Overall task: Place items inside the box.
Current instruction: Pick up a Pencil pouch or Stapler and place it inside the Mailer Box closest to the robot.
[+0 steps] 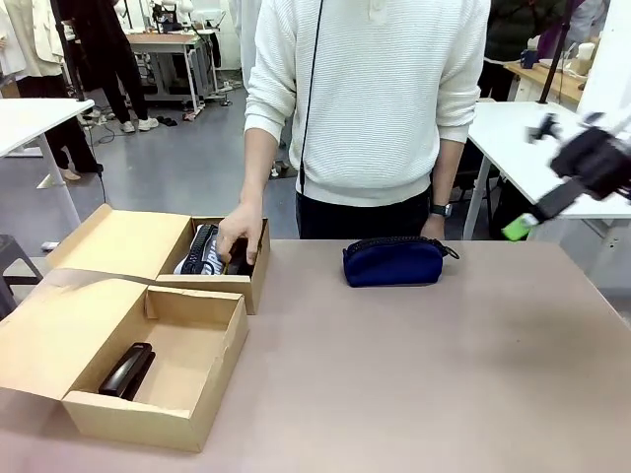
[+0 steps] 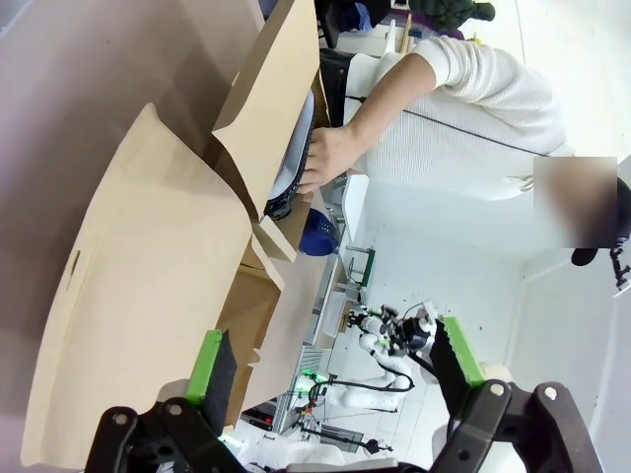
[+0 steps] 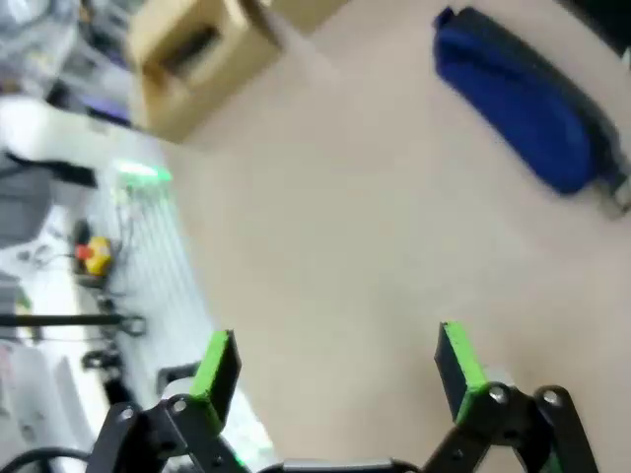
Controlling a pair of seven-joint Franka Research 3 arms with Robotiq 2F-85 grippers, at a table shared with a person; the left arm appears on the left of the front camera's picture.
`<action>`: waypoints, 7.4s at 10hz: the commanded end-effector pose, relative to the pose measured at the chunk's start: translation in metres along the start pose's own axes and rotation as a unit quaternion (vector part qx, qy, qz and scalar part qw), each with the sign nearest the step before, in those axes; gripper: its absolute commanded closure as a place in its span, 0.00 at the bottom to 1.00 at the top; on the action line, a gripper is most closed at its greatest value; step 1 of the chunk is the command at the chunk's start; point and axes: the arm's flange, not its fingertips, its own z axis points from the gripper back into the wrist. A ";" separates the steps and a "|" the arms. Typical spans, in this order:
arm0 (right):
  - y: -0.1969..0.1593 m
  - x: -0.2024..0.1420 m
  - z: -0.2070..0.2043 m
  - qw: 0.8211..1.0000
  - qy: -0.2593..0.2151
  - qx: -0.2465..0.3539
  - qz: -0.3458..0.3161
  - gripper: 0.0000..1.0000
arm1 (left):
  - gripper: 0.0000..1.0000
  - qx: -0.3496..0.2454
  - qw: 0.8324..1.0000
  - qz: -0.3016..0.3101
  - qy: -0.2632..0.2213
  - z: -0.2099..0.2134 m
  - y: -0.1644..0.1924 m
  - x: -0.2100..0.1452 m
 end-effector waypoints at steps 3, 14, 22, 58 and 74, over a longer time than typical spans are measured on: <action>-0.048 0.067 -0.061 0.960 0.023 -0.113 0.253 0.00 | 0.00 -0.003 1.000 -0.010 0.004 0.003 0.000 -0.002; -0.097 0.128 -0.162 0.924 0.135 -0.122 0.336 0.00 | 0.00 -0.003 1.000 -0.010 0.004 0.003 0.000 -0.002; -0.117 0.124 -0.213 0.918 0.222 -0.112 0.309 0.00 | 0.00 -0.003 1.000 -0.010 0.004 0.003 0.000 -0.002; 0.135 -0.030 -0.099 0.925 -0.027 -0.089 -0.368 0.93 | 0.00 -0.003 1.000 -0.010 0.004 0.003 0.000 -0.002; 0.168 -0.084 -0.055 0.923 -0.036 -0.105 -0.369 0.93 | 0.00 -0.003 1.000 -0.010 0.004 0.003 0.000 -0.002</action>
